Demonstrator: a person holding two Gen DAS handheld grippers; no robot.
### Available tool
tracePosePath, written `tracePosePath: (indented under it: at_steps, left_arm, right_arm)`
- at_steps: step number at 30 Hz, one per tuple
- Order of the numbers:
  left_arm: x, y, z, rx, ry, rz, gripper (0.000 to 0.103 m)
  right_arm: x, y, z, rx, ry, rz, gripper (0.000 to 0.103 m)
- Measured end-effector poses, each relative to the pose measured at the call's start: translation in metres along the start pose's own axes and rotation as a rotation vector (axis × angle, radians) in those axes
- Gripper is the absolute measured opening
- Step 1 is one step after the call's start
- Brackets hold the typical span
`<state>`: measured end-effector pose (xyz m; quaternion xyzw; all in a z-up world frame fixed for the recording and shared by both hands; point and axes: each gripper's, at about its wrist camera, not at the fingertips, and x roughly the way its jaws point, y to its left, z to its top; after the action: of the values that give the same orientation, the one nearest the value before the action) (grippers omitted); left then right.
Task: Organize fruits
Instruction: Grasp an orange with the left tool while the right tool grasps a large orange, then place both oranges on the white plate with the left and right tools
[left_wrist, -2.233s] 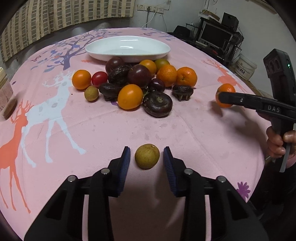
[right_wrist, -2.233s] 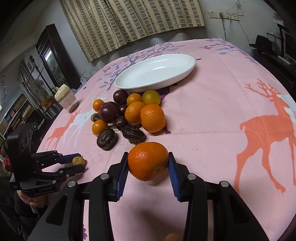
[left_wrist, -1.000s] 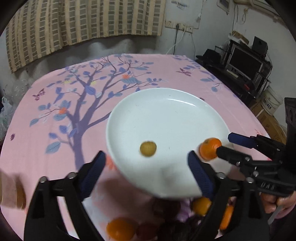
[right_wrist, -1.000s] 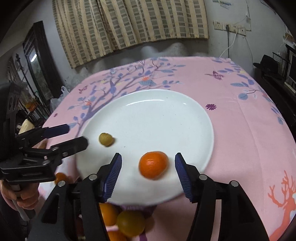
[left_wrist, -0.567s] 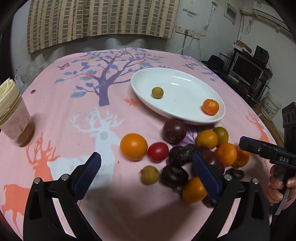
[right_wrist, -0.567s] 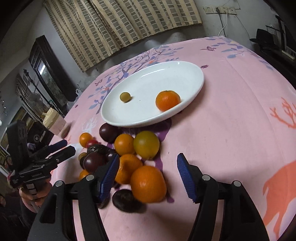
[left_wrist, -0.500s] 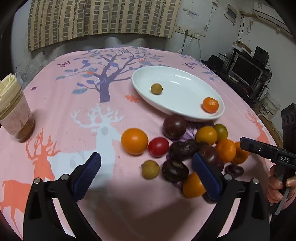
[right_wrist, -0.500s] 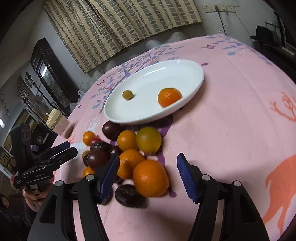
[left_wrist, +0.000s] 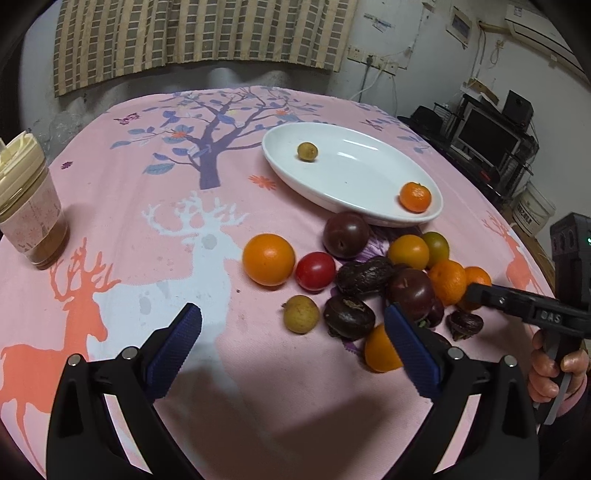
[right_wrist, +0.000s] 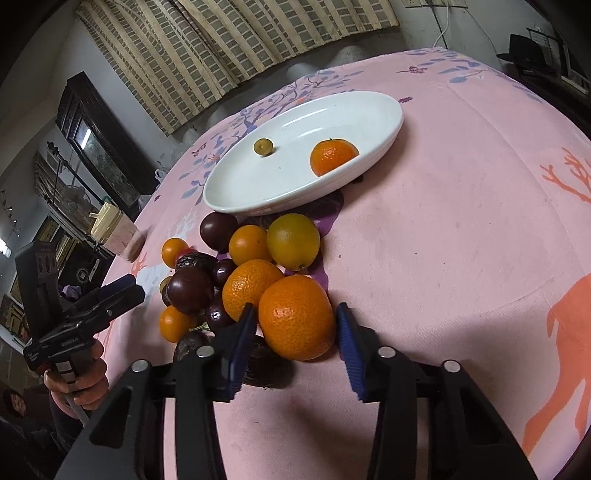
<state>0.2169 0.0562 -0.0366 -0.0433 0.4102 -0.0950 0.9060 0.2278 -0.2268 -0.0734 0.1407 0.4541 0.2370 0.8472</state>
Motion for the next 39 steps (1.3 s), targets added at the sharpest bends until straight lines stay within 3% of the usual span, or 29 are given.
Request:
tracePosePath:
  at_steps: [3,4,5,7,10,15,21,28,39]
  left_arm:
    - [0.0,-0.013,-0.003,0.062,0.011,-0.045,0.097]
    - [-0.001,-0.019,-0.004,0.094,0.01,-0.063,0.091]
    - [-0.002,-0.025,-0.006,0.134,0.008,-0.078,0.076]
    - [-0.002,-0.037,-0.011,0.201,0.022,-0.106,0.063]
    - [0.001,-0.047,-0.017,0.247,0.039,-0.124,0.055]
    - [0.006,-0.049,-0.018,0.249,0.068,-0.144,0.051]
    - [0.013,-0.049,-0.019,0.237,0.111,-0.189,0.038]
    - [0.025,-0.052,-0.013,0.212,0.145,-0.215,0.036]
    - [0.016,-0.047,-0.02,0.189,0.126,-0.222,0.035]
  right_arm:
    - [-0.001,-0.005,-0.001,0.024,-0.006,0.023,0.04]
    - [-0.001,-0.004,-0.001,0.023,-0.006,0.021,0.04]
    - [-0.001,-0.003,-0.001,0.02,-0.006,0.018,0.04]
    - [-0.001,-0.002,-0.001,0.018,-0.005,0.016,0.041]
    - [-0.001,-0.002,0.0,0.02,-0.005,0.017,0.041]
    - [-0.001,-0.002,0.0,0.019,-0.005,0.017,0.041]
    - [-0.001,-0.002,0.0,0.018,-0.005,0.016,0.041]
    - [-0.001,-0.002,-0.001,0.017,-0.006,0.016,0.041]
    - [-0.003,-0.002,-0.001,0.017,-0.018,0.021,0.041]
